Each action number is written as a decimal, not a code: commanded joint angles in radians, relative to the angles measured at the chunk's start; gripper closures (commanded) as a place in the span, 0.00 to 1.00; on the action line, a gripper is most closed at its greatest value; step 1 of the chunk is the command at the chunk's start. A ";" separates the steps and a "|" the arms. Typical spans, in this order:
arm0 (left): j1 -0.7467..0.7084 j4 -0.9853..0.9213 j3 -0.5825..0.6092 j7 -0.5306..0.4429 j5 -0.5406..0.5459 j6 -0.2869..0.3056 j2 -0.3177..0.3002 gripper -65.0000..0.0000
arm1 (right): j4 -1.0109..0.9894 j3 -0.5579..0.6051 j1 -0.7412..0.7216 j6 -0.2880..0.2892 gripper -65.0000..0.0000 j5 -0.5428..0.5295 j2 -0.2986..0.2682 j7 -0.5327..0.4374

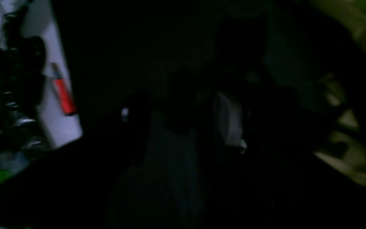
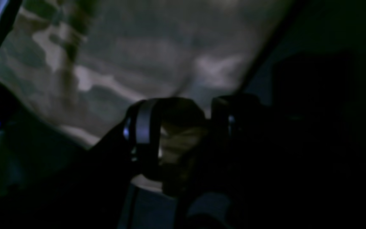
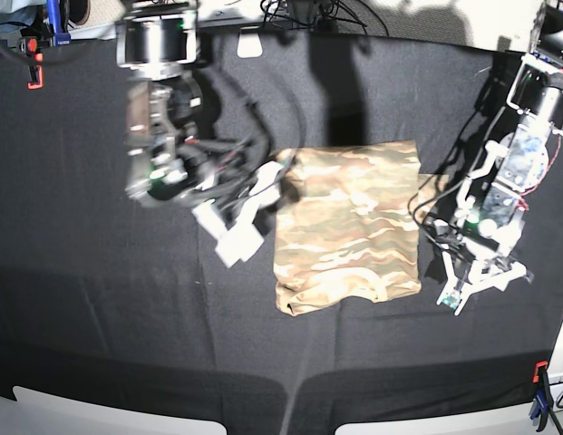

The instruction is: Layout the t-shirt on the table in an organized manner, then fold the t-shirt properly

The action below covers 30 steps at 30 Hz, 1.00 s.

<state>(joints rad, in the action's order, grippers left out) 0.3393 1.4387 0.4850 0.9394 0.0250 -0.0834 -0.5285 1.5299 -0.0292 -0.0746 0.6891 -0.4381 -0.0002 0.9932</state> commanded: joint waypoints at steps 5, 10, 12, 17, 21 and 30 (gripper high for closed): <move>0.026 0.049 -0.007 -0.018 0.067 -0.011 -0.009 0.54 | 0.213 -0.100 -0.022 0.009 0.62 -0.025 -0.003 0.020; 0.024 0.149 -0.007 0.012 0.075 -0.011 -0.010 0.54 | 0.325 -0.284 -0.022 0.009 0.62 -0.092 -0.012 0.036; 0.015 0.199 -0.007 0.016 0.075 -0.011 -0.010 0.54 | 0.338 -0.348 -0.021 0.009 0.62 -0.156 -0.034 0.071; -0.073 0.346 -0.076 -0.023 0.111 -0.011 -0.013 0.54 | 0.339 -0.449 -0.013 0.009 0.62 -0.266 -0.123 0.139; -0.188 0.463 -0.275 -0.043 0.169 -0.009 -0.009 0.54 | 0.340 -0.496 0.018 0.009 0.62 -0.285 -0.175 0.137; -0.517 0.668 -0.746 -0.004 0.502 0.241 -0.010 0.54 | 0.364 -0.514 0.209 0.009 0.62 -0.306 -0.265 0.139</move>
<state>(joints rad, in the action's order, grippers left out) -0.1905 2.0914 -0.2550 0.9489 0.5358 0.1619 -0.5236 1.8732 -0.5381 0.1474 0.6926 -0.7280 -0.2516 1.1503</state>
